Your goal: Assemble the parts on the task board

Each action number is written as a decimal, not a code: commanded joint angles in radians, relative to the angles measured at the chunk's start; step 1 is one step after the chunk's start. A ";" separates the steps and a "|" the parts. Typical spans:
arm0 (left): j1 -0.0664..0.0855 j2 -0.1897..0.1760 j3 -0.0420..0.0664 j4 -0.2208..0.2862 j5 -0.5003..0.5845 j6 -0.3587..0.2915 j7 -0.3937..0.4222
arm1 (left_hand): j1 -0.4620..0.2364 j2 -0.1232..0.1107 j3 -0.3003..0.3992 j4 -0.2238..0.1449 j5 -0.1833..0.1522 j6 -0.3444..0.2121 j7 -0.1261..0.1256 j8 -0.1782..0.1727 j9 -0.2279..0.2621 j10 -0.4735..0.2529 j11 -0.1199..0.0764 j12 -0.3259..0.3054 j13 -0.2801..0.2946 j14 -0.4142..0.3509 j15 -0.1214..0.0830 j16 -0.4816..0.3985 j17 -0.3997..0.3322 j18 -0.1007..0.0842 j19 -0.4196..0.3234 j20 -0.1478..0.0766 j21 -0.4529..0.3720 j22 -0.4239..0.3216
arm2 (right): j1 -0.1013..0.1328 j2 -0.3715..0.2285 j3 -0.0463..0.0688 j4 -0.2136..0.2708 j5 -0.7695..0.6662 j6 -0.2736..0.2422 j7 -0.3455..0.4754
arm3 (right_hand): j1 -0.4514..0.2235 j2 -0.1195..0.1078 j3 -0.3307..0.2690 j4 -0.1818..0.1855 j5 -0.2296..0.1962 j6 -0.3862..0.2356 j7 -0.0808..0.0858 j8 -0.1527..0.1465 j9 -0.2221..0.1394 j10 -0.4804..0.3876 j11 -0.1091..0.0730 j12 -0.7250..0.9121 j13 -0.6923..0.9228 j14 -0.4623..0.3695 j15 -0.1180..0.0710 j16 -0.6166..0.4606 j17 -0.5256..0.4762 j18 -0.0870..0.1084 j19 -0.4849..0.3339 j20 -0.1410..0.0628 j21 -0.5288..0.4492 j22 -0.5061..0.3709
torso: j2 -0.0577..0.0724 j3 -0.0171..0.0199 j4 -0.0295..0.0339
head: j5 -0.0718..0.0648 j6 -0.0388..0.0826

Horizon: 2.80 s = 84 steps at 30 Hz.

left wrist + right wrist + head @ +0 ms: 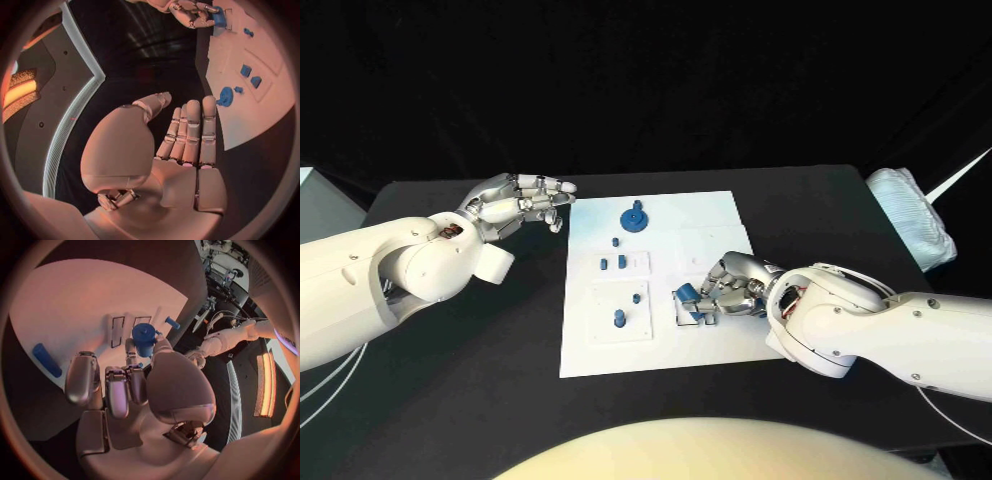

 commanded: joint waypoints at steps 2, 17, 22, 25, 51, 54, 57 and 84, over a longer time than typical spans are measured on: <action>-0.001 0.000 0.001 0.001 -0.002 0.016 0.004 | -0.004 0.006 -0.001 0.004 0.004 -0.004 0.019 0.005 -0.001 -0.009 -0.001 0.005 -0.001 0.000 0.004 0.002 -0.001 0.015 0.001 0.008 -0.005 -0.001 | -0.001 -0.002 0.000 -0.001 -0.011 0.023 0.002 | -0.004 0.009 -0.003 -0.002 0.003 0.018 -0.012 0.004 0.001 0.046 -0.008 0.003 0.158 0.092 -0.006 0.003 0.213 -0.010 0.005 -0.001 0.004 0.044 | 0.000 -0.0003 0.0004 | 0.000 0.000; -0.001 0.001 0.001 0.002 -0.002 0.016 0.003 | -0.004 0.006 -0.001 0.004 0.004 -0.004 0.019 0.005 -0.001 -0.009 -0.001 0.005 -0.001 0.000 0.004 0.002 -0.001 0.015 0.001 0.008 -0.005 -0.001 | -0.001 0.008 0.000 -0.018 -0.011 0.040 -0.009 | -0.022 0.000 -0.025 -0.001 -0.027 0.015 -0.010 0.008 0.001 0.044 -0.007 -0.005 0.155 0.090 -0.006 0.001 0.206 -0.009 0.002 -0.001 -0.007 0.040 | 0.000 -0.0005 0.0007 | 0.002 0.000; -0.001 0.001 0.001 0.003 -0.003 0.015 0.002 | -0.004 0.006 -0.002 0.006 0.003 -0.006 0.019 0.007 -0.001 -0.012 0.000 0.007 -0.002 -0.001 0.004 0.003 -0.001 0.015 0.002 0.008 -0.006 -0.002 | -0.001 0.014 0.000 -0.026 -0.020 0.012 -0.008 | -0.039 0.004 -0.038 0.000 -0.039 0.010 -0.009 0.009 0.001 0.038 -0.005 -0.018 0.147 0.089 -0.004 -0.001 0.199 -0.007 -0.001 0.000 -0.015 0.037 | 0.000 -0.0011 0.0012 | 0.003 0.002; -0.001 0.001 0.001 0.006 -0.004 0.015 0.002 | -0.004 0.006 -0.002 0.006 0.003 -0.006 0.019 0.007 -0.001 -0.012 0.000 0.007 -0.002 -0.001 0.004 0.003 -0.001 0.015 0.002 0.008 -0.006 -0.002 | -0.001 0.016 0.000 -0.030 -0.025 0.006 -0.008 | -0.054 0.007 -0.053 -0.001 -0.074 0.008 -0.008 0.012 0.002 0.038 -0.004 -0.021 0.147 0.088 -0.004 -0.002 0.197 -0.007 -0.002 0.001 -0.020 0.036 | 0.000 -0.0007 0.0011 | 0.003 0.002; 0.000 0.000 0.001 0.004 -0.004 0.018 -0.001 | 0.000 0.007 0.001 0.005 0.004 -0.006 0.019 0.010 -0.001 -0.012 -0.001 0.009 -0.002 -0.002 0.004 0.003 -0.001 0.015 0.002 0.007 -0.007 -0.002 | -0.001 0.016 0.000 -0.021 -0.029 -0.009 0.045 | -0.119 -0.041 -0.019 -0.001 -0.211 -0.023 0.000 0.029 0.006 0.020 0.004 -0.071 0.126 0.081 0.003 -0.017 0.164 0.000 -0.013 0.008 -0.072 0.023 | 0.000 0.0006 0.0000 | 0.003 0.001; 0.000 0.000 0.001 0.004 -0.004 0.018 -0.001 | 0.000 0.007 0.001 0.005 0.004 -0.006 0.019 0.010 -0.001 -0.012 -0.001 0.009 -0.002 -0.002 0.004 0.003 -0.001 0.015 0.002 0.007 -0.007 -0.002 | -0.001 0.003 0.000 -0.011 -0.029 -0.005 0.064 | -0.061 -0.041 -0.014 -0.004 -0.203 -0.024 -0.001 0.033 0.007 0.022 0.003 -0.070 0.128 0.082 0.002 -0.017 0.165 0.000 -0.011 0.007 -0.072 0.025 | 0.000 0.0006 -0.0003 | 0.004 0.001; 0.000 0.000 0.001 0.003 -0.004 0.018 -0.001 | 0.000 0.007 0.001 0.005 0.004 -0.006 0.019 0.010 -0.001 -0.012 -0.001 0.009 -0.002 -0.002 0.004 0.003 -0.001 0.015 0.002 0.007 -0.007 -0.002 | -0.001 -0.012 0.000 0.003 -0.029 0.000 0.085 | -0.025 -0.044 -0.016 -0.005 -0.197 -0.023 -0.002 0.037 0.007 0.023 0.001 -0.069 0.130 0.082 0.001 -0.017 0.167 -0.001 -0.009 0.006 -0.070 0.029 | 0.000 0.0009 -0.0010 | 0.005 0.002; -0.002 0.001 0.001 0.000 -0.004 0.018 -0.001 | -0.001 0.007 0.000 0.008 0.003 -0.006 0.020 0.012 -0.001 -0.013 0.000 0.011 -0.003 -0.002 0.004 0.003 -0.002 0.015 0.003 0.008 -0.008 -0.003 | -0.003 0.004 0.000 -0.039 -0.058 0.057 0.059 | 0.136 -0.010 0.014 -0.009 -0.223 0.015 -0.038 0.121 0.044 0.047 -0.029 -0.027 0.165 0.090 -0.024 -0.003 0.204 -0.011 0.015 -0.015 -0.021 0.068 | 0.000 -0.0009 -0.0002 | 0.003 0.001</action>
